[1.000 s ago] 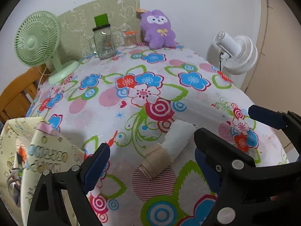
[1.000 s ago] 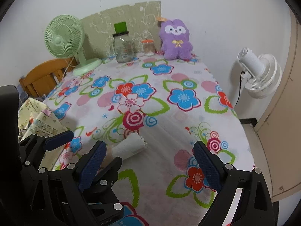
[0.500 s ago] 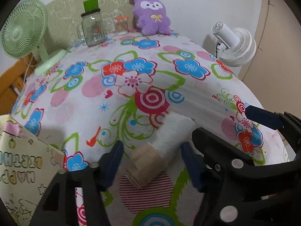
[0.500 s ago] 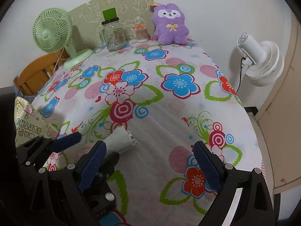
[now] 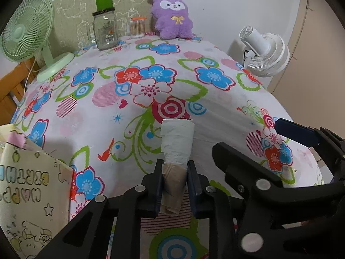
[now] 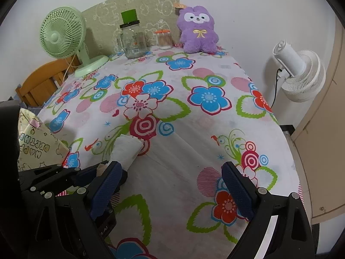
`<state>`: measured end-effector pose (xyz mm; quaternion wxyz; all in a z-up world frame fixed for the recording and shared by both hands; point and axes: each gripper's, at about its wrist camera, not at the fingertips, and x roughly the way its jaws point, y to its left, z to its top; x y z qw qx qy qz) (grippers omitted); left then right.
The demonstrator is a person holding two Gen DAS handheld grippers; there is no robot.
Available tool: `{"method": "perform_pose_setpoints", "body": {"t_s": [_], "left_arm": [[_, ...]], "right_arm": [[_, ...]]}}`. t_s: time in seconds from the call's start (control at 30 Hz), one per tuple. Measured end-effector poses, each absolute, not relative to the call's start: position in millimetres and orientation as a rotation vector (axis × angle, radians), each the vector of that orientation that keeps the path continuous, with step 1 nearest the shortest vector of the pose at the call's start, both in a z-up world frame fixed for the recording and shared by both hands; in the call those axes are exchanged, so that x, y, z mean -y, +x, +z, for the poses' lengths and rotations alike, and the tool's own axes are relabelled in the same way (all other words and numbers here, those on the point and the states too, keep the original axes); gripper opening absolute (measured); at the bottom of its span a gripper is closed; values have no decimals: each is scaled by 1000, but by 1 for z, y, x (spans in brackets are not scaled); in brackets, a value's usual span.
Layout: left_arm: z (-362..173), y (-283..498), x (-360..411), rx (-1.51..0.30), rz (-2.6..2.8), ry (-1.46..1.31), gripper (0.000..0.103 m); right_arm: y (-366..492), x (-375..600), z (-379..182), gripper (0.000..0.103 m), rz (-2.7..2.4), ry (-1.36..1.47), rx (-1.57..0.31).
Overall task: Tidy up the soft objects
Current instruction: 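Lower the left tool onto the white-and-beige rolled item and close it, then lift and carry the rolled item with the left tool over the box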
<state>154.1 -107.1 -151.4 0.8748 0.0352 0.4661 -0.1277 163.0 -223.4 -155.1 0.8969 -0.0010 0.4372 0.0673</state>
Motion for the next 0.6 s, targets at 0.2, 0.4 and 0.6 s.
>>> {"method": "perform_pose_setpoints", "body": {"t_s": [0.2,0.4,0.6], "left_arm": [[-139,144,104,-942,-260,77,18],[-126,131,97,-922,-240,85,19],[-110,116,89,-885,-236,84,19]], "right_arm": [[153,218,-143,96,141,-9,-876],[142,210,-130,96,144,-16,-850],[129,201,-114,96,143,-32,-823]]}}
